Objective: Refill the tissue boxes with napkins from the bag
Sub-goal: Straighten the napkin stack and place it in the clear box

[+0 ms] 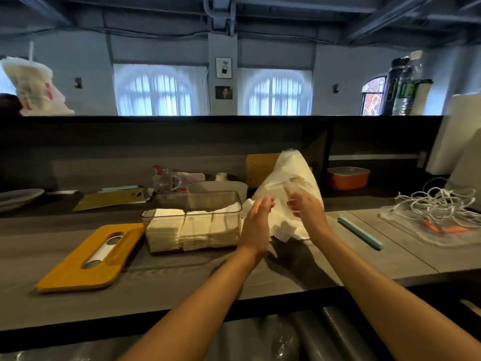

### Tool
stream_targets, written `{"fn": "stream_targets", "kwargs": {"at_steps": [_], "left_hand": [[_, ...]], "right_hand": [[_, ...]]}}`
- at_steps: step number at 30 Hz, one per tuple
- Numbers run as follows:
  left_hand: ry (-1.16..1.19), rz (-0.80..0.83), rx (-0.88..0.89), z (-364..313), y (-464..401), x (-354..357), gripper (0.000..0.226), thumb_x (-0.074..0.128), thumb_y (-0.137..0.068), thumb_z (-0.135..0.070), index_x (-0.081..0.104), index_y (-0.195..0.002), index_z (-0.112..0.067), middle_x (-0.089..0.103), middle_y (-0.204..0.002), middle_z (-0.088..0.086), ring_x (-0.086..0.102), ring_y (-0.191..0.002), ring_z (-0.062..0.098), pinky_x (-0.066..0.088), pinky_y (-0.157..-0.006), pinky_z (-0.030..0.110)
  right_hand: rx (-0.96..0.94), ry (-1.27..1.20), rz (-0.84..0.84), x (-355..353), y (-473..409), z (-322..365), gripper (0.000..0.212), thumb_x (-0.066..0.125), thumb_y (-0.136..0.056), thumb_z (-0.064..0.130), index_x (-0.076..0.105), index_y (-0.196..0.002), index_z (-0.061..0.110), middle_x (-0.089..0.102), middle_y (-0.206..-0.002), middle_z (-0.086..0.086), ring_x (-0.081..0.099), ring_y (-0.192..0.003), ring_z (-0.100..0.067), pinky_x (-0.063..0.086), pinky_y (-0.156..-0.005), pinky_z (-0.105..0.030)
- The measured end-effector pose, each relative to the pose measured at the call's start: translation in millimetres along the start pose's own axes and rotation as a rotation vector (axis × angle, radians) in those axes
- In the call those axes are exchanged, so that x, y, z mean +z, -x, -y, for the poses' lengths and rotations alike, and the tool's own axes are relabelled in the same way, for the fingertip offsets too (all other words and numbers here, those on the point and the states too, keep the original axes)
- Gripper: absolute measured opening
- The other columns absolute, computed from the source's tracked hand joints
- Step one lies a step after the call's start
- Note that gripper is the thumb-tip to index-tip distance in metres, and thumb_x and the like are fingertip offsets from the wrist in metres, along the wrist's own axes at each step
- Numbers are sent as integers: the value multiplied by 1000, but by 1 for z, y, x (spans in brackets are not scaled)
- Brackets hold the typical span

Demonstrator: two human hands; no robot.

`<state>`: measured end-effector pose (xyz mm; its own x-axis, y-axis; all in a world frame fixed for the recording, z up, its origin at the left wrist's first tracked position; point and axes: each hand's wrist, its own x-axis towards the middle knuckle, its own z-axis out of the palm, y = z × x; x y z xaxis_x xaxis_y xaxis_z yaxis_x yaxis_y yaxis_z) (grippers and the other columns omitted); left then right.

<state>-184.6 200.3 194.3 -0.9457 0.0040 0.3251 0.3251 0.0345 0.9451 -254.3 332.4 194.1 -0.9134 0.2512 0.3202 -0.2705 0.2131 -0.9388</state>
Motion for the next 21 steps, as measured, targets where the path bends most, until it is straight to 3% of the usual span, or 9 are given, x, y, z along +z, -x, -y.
{"fn": "stream_targets", "kwargs": {"at_steps": [3, 5, 8, 10, 12, 14, 16, 19, 21], "left_hand": [[-136, 6, -11, 13, -12, 8, 45, 22, -108, -40, 45, -143, -22, 48, -139, -4, 43, -124, 8, 31, -96, 20], [-185, -5, -9, 20, -20, 10, 48, 19, -108, -41, 33, -151, -24, 39, -150, -3, 37, -132, 10, 27, -102, 20], [-127, -75, 8, 35, -31, 13, 63, 15, -101, -60, 27, -154, -29, 35, -156, 0, 36, -140, 17, 29, -116, 37], [-80, -145, -26, 43, -37, 12, 74, 14, -93, -70, 29, -154, -31, 37, -155, 0, 38, -139, 19, 33, -116, 44], [42, -197, -64, 48, -45, 8, 59, 16, -102, -60, 42, -144, -28, 48, -144, 1, 48, -128, 17, 40, -109, 38], [139, -215, -101, 49, -51, 6, 41, 19, -107, -47, 54, -121, -30, 59, -121, -1, 56, -106, 11, 46, -95, 31], [189, -229, -114, 51, -54, 4, 42, 19, -107, -46, 55, -119, -27, 60, -111, -4, 56, -95, 6, 47, -89, 28], [203, -245, -123, 51, -54, 4, 45, 15, -107, -45, 52, -120, -24, 58, -101, -14, 54, -91, -3, 42, -76, 15], [196, -229, -118, 51, -55, 3, 54, 15, -107, -46, 58, -121, -16, 65, -113, -1, 60, -99, 7, 46, -83, 19]], "right_hand": [[-31, 145, 117, 7, -13, -13, 30, 47, -103, 22, 61, -127, 12, 60, -129, -5, 57, -115, -19, 44, -99, -29], [-79, 215, 186, 15, -18, -16, 32, 47, -102, 17, 57, -132, 15, 55, -137, -6, 52, -125, -22, 42, -108, -37], [-154, 284, 229, 26, -25, -23, 38, 47, -100, 11, 53, -137, 15, 54, -139, -8, 49, -129, -23, 40, -110, -39], [-162, 325, 279, 33, -26, -29, 42, 52, -100, 18, 49, -141, 15, 53, -141, -7, 48, -130, -21, 40, -107, -34], [-224, 500, 322, 38, -31, -39, 51, 61, -95, 30, 47, -142, 16, 54, -140, -6, 49, -128, -22, 40, -106, -34], [-301, 740, 317, 41, -33, -46, 59, 66, -90, 41, 47, -142, 19, 54, -139, -5, 47, -127, -24, 40, -105, -37], [-299, 835, 295, 42, -34, -47, 59, 65, -89, 46, 51, -138, 17, 58, -134, -7, 51, -123, -27, 42, -102, -38], [-234, 705, 313, 40, -34, -48, 44, 66, -90, 41, 62, -123, 11, 66, -109, -7, 60, -108, -29, 46, -88, -35], [-236, 565, 284, 34, -32, -47, 27, 67, -90, 38, 66, -103, 14, 65, -96, -1, 63, -96, -25, 46, -77, -33]]}}
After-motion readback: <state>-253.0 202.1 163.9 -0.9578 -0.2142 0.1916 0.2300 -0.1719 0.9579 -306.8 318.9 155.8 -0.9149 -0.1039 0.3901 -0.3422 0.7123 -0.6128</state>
